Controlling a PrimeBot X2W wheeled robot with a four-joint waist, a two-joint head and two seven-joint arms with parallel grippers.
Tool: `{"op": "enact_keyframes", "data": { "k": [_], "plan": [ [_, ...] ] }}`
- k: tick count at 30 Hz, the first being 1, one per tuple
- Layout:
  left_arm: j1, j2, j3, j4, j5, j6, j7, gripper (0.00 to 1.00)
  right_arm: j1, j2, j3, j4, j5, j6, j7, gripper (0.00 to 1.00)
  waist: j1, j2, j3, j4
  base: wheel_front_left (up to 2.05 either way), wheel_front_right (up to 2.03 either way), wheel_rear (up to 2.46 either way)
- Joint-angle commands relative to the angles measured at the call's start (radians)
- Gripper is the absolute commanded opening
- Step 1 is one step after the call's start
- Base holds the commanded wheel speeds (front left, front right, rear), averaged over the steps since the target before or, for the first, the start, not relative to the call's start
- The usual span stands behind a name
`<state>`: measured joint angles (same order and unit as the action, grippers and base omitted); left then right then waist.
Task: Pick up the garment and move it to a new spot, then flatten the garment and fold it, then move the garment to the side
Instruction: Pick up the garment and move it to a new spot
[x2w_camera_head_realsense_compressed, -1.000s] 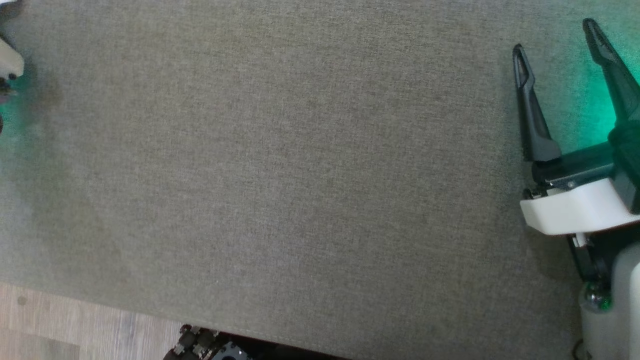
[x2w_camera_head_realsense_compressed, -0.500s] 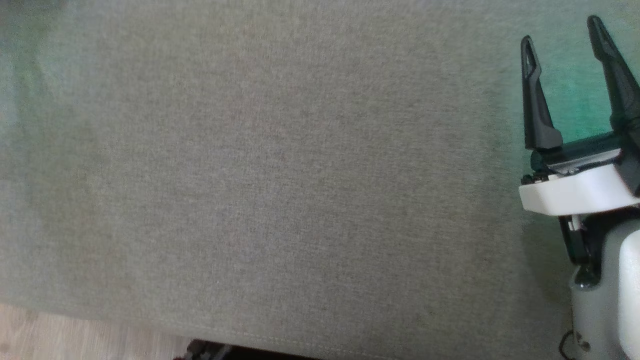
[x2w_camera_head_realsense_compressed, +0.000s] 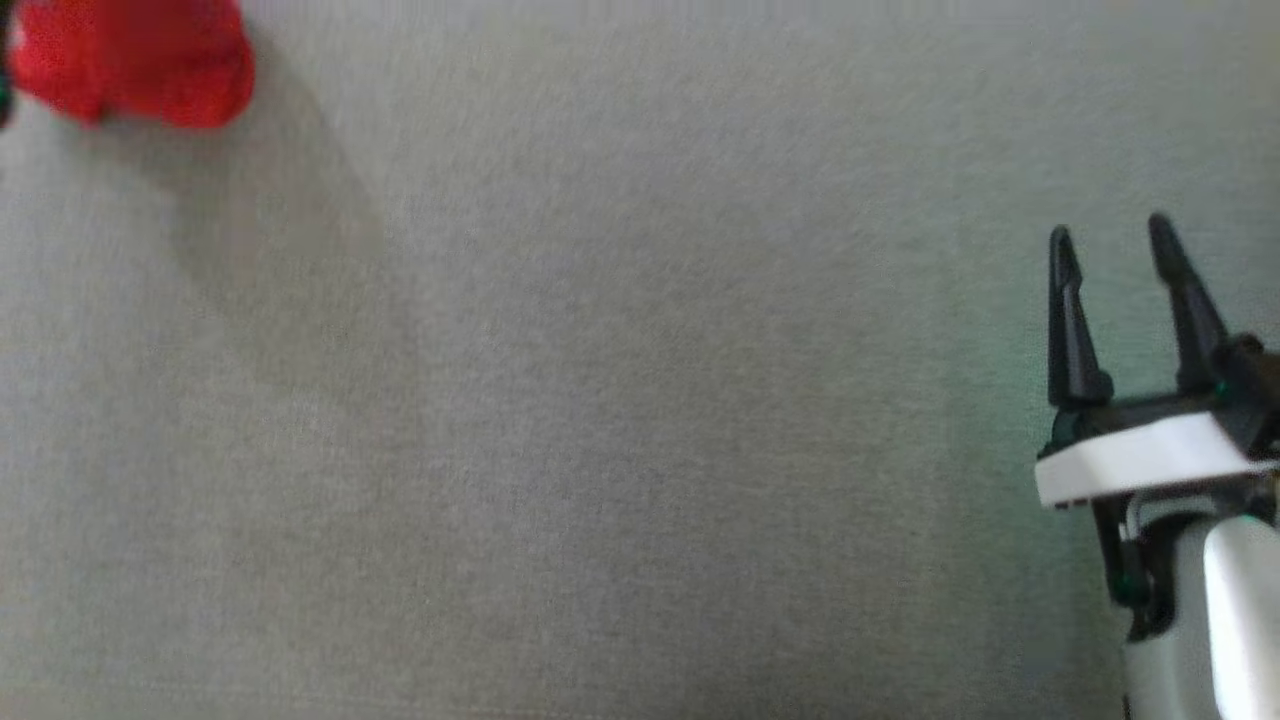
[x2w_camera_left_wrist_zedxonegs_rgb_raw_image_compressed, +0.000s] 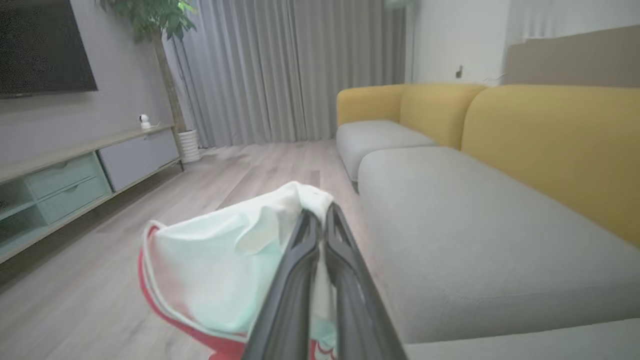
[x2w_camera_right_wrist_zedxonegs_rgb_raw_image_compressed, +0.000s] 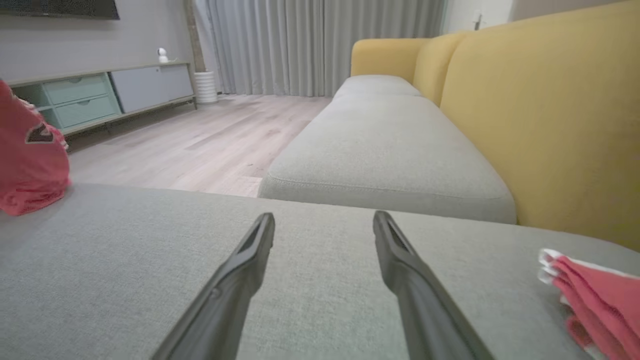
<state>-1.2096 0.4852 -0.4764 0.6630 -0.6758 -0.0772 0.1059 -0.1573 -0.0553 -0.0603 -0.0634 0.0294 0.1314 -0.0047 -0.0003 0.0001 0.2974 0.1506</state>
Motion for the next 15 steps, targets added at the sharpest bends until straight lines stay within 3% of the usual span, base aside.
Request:
{"op": "enact_keyframes", "data": {
  "k": [1, 15],
  "plan": [
    [-0.074, 0.024, 0.012, -0.064, 0.011, 0.012, 0.009, 0.00, 0.006, 0.005, 0.022, -0.012, 0.020, -0.001, -0.019, 1.00, 0.0003, -0.0001, -0.101, -0.066, 0.00, 0.00, 0.00],
    [-0.131, -0.148, -0.040, -0.297, 0.002, 0.107, 0.071, 0.00, 0.018, 0.005, 0.053, 0.093, 0.099, -0.001, -0.093, 1.00, 0.0003, -0.0001, -0.160, -0.179, 0.00, 0.00, 0.00]
  ]
}}
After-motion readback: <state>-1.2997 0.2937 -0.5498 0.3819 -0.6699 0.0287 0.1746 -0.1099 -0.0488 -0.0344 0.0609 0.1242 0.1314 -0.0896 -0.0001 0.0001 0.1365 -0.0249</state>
